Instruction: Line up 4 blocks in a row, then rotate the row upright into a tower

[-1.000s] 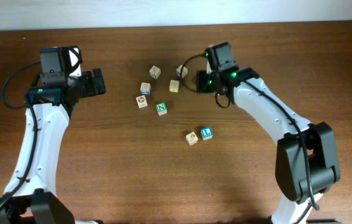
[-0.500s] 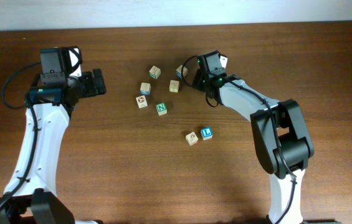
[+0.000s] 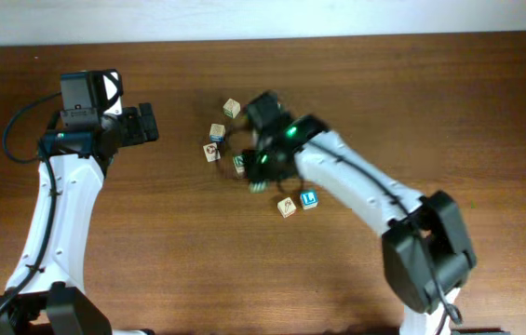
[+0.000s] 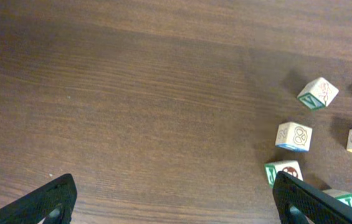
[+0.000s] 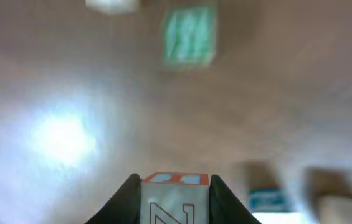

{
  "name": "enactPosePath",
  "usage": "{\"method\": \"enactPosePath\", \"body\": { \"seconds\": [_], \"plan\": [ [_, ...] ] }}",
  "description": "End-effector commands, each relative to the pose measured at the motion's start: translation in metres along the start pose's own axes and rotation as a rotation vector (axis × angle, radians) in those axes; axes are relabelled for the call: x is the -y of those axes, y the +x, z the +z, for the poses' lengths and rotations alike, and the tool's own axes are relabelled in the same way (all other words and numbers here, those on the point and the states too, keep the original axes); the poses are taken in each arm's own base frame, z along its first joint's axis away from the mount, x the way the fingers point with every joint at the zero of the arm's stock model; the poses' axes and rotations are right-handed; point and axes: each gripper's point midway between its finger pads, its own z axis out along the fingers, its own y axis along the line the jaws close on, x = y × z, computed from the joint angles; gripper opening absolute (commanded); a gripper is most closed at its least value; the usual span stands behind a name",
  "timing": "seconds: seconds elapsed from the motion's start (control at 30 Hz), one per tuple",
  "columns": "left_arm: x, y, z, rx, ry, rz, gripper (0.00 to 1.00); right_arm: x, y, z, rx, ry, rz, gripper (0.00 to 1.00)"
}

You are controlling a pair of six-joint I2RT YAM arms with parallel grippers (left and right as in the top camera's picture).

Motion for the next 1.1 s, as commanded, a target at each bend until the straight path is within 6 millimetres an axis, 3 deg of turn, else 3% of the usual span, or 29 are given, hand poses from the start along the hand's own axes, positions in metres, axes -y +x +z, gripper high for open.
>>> {"method": "enactPosePath", "body": {
  "seconds": [0.0, 0.03, 0.07, 0.33, 0.47, 0.6, 0.8, 0.87, 0.93, 0.97, 1.0, 1.07],
  "plan": [
    [-0.002, -0.008, -0.004, 0.021, -0.004, -0.009, 0.99, -0.004, 0.063, 0.039, -0.186, 0.052, -0.04, 0.27],
    [-0.002, -0.008, -0.004, 0.021, -0.004, -0.009, 0.99, 0.01, 0.081, 0.04, -0.252, 0.096, -0.003, 0.27],
    [-0.002, -0.008, -0.004, 0.021, -0.004, -0.009, 0.99, 0.017, 0.083, 0.039, -0.268, 0.112, 0.015, 0.27],
    [-0.002, -0.008, -0.004, 0.021, -0.004, -0.009, 0.99, 0.07, 0.054, 0.034, -0.178, 0.244, 0.119, 0.27],
    [-0.002, -0.008, -0.004, 0.021, -0.004, -0.009, 0.99, 0.073, 0.043, 0.035, -0.135, 0.252, 0.141, 0.27],
    [-0.002, -0.008, -0.004, 0.021, -0.004, -0.009, 0.99, 0.076, 0.047, 0.042, -0.154, 0.261, 0.147, 0.29],
    [-0.002, -0.008, -0.004, 0.021, -0.004, -0.009, 0.99, 0.075, 0.046, 0.043, -0.153, 0.252, 0.147, 0.44],
    [-0.002, -0.008, -0.004, 0.021, -0.004, -0.009, 0.99, 0.065, 0.027, 0.035, -0.109, 0.226, 0.099, 0.45],
    [-0.002, -0.008, -0.004, 0.021, -0.004, -0.009, 0.99, 0.037, -0.027, 0.011, 0.046, 0.154, 0.024, 0.48],
    [-0.002, -0.008, -0.004, 0.021, -0.004, -0.009, 0.99, 0.026, -0.046, 0.009, 0.118, 0.116, 0.01, 0.48],
    [-0.002, -0.008, -0.004, 0.021, -0.004, -0.009, 0.99, 0.015, -0.063, 0.012, 0.191, 0.079, -0.03, 0.47],
    [-0.002, -0.008, -0.004, 0.021, -0.004, -0.009, 0.99, 0.005, -0.075, 0.028, 0.232, 0.064, -0.126, 0.47]
  ]
}}
